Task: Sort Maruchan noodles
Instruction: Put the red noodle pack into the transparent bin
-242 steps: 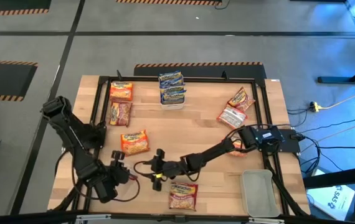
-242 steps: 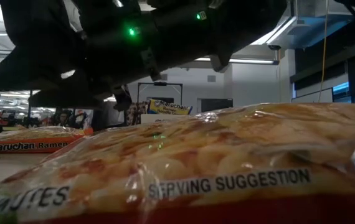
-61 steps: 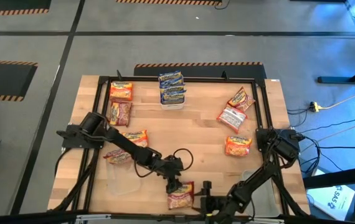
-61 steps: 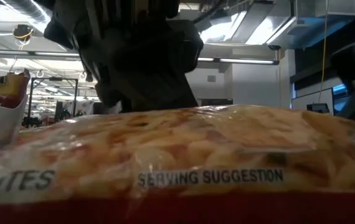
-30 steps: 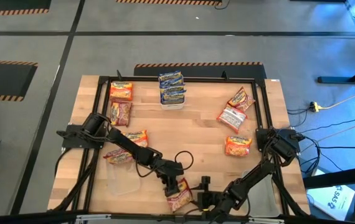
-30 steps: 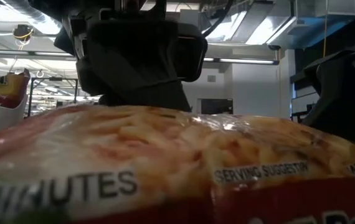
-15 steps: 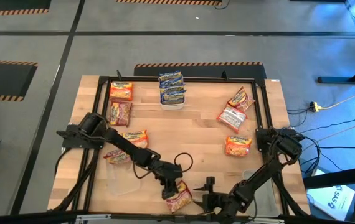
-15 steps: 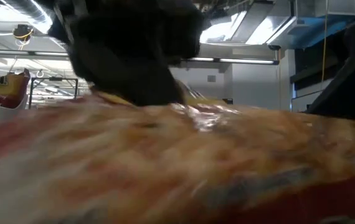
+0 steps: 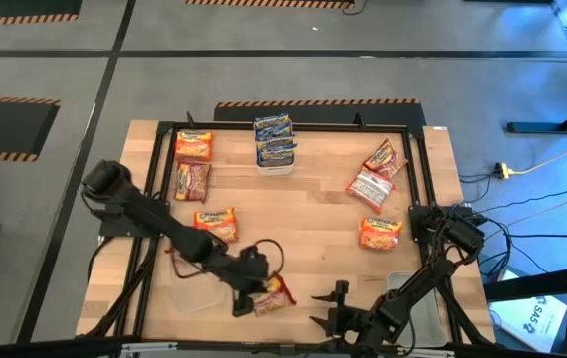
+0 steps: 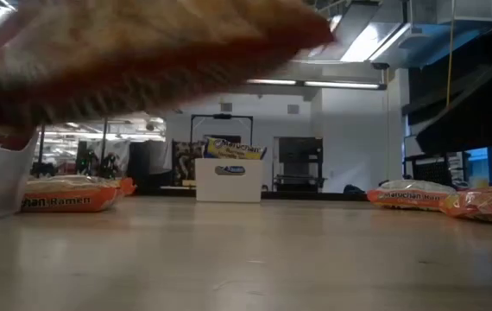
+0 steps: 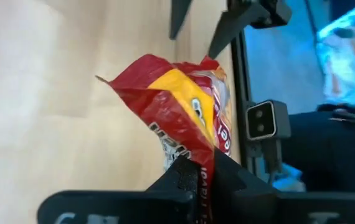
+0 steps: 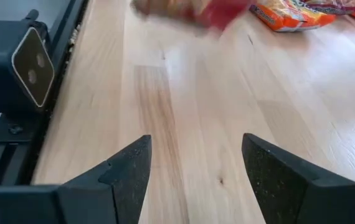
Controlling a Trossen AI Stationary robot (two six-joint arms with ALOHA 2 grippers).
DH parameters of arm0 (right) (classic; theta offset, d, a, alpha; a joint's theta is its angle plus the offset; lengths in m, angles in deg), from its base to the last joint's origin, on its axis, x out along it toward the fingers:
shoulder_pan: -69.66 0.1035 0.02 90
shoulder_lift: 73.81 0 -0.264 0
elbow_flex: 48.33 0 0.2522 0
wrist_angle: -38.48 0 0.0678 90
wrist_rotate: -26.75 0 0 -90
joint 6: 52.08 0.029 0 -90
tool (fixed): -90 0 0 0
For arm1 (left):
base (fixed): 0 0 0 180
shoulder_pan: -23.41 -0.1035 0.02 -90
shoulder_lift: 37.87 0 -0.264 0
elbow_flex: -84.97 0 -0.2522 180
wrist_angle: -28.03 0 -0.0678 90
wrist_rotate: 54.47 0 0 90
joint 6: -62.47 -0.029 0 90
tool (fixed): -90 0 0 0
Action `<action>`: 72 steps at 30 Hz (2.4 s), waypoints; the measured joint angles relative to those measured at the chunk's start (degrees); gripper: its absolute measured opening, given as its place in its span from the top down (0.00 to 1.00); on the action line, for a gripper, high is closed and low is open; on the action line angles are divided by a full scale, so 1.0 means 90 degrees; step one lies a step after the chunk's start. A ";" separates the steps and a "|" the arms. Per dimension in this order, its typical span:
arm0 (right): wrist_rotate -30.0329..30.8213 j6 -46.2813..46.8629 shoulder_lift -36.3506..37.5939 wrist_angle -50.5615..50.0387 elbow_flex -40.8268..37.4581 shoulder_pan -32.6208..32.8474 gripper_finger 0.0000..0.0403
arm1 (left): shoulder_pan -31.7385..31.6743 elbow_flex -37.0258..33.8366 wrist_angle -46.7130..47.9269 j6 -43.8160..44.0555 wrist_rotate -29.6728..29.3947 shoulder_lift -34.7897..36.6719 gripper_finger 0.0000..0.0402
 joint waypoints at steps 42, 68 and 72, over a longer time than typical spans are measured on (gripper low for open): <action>-0.0589 0.0303 -0.0073 -0.0149 -0.0002 -0.0518 0.41 | 0.1934 0.0002 0.6248 0.2228 -0.1057 0.1728 0.99; -0.0564 0.0006 0.0049 -0.0319 0.0095 -0.0518 0.41 | 0.1832 0.0007 0.6267 0.2072 -0.0284 0.0540 0.68; -0.0596 -0.0004 0.0329 -0.0913 0.0265 -0.0518 0.41 | 0.1832 0.0010 0.6282 0.2118 -0.0113 0.0948 0.67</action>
